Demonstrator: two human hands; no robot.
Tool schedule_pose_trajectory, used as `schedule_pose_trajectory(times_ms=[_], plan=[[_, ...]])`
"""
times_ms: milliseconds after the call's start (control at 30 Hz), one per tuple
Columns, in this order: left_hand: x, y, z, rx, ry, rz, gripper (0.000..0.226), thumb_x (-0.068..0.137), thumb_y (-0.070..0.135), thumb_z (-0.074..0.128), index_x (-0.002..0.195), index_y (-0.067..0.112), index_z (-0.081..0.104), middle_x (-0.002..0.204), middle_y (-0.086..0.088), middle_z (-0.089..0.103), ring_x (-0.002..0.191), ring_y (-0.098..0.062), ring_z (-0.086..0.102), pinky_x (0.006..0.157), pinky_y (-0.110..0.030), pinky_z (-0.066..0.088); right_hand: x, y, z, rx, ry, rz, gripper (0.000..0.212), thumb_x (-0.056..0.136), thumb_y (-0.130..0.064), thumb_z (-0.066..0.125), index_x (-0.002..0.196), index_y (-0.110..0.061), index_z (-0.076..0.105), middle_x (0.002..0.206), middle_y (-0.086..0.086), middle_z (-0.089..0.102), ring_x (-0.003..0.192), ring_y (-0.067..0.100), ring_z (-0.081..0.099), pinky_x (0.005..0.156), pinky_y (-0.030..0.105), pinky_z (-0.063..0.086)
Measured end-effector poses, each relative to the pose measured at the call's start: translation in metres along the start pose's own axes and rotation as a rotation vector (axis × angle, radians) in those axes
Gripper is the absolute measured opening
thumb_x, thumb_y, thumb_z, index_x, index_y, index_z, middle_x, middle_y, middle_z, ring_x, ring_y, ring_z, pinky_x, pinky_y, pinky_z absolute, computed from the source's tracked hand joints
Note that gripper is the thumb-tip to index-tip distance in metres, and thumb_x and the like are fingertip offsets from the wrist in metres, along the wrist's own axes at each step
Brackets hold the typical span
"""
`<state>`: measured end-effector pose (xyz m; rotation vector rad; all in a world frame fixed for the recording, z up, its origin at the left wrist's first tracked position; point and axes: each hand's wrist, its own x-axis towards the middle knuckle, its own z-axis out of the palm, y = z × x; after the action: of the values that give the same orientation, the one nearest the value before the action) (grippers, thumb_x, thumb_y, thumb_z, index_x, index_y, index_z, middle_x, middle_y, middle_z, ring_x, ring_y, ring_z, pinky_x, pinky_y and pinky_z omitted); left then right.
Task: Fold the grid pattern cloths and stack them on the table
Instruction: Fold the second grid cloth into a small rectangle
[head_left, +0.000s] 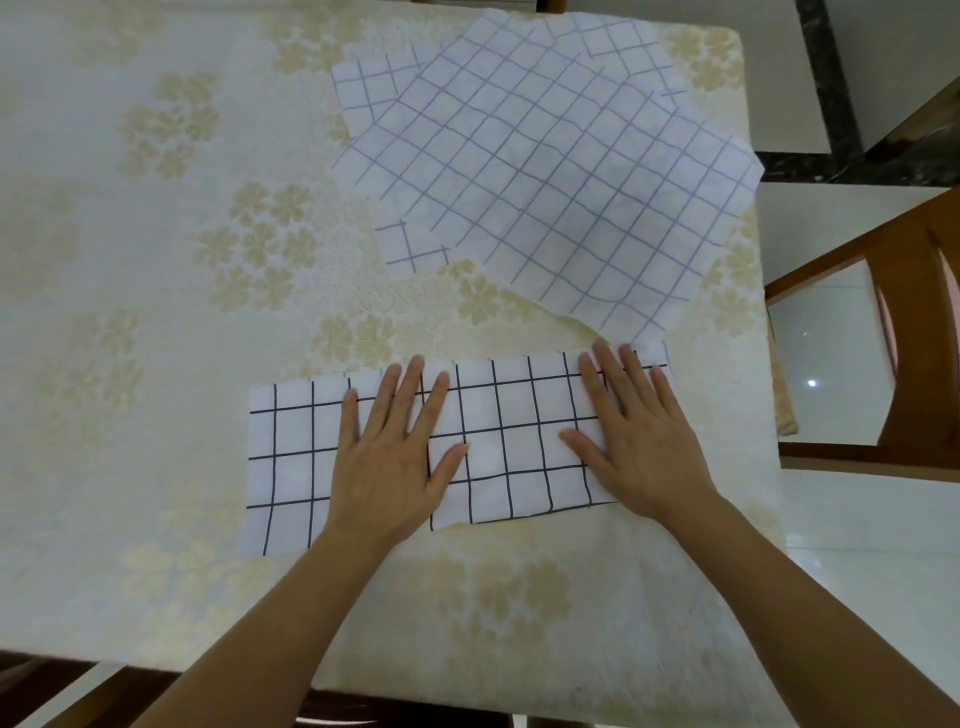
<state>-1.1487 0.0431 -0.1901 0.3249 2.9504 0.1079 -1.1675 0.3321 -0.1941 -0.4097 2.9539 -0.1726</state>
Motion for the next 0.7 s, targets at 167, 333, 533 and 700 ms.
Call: schedule_pose_trajectory(times_ms=[167, 333, 533, 700], plan=[[-0.009, -0.014, -0.002, -0.002, 0.013, -0.016, 0.071, 0.1, 0.06, 0.018, 0.159, 0.022, 0.005, 0.167, 0.0, -0.002, 0.153, -0.02, -0.001, 0.121, -0.056, 0.01, -0.003, -0.018, -0.003, 0.016, 0.033, -0.071, 0.081, 0.1, -0.065, 0.025, 0.159, -0.014, 0.006, 0.168, 0.006, 0.0, 0.154, 0.024, -0.004, 0.125, 0.049, 0.01], [-0.012, -0.034, 0.003, -0.021, -0.004, -0.021, 0.071, 0.1, 0.059, 0.02, 0.159, 0.023, 0.004, 0.167, 0.001, -0.002, 0.153, -0.018, -0.001, 0.121, -0.054, 0.013, -0.007, -0.009, 0.004, -0.013, -0.027, -0.026, 0.08, 0.1, -0.064, 0.022, 0.159, -0.015, 0.001, 0.168, 0.004, -0.006, 0.154, 0.022, -0.007, 0.124, 0.049, 0.012], [-0.012, -0.041, -0.009, -0.019, 0.009, 0.032, 0.07, 0.102, 0.056, 0.02, 0.159, 0.02, 0.004, 0.167, -0.001, -0.002, 0.153, -0.019, -0.002, 0.121, -0.054, 0.014, -0.017, -0.008, -0.005, -0.011, -0.026, 0.083, 0.084, 0.098, -0.068, 0.014, 0.159, -0.012, -0.003, 0.168, 0.004, -0.006, 0.154, 0.02, -0.007, 0.124, 0.05, 0.012], [-0.02, -0.013, -0.007, -0.044, -0.006, 0.075, 0.072, 0.102, 0.059, 0.022, 0.159, 0.019, 0.002, 0.167, -0.001, -0.005, 0.153, -0.018, -0.005, 0.122, -0.052, 0.012, 0.016, -0.083, -0.002, 0.04, 0.032, -0.07, 0.086, 0.099, -0.067, 0.02, 0.158, -0.007, 0.004, 0.167, 0.01, -0.002, 0.154, 0.027, -0.003, 0.124, 0.051, 0.011]])
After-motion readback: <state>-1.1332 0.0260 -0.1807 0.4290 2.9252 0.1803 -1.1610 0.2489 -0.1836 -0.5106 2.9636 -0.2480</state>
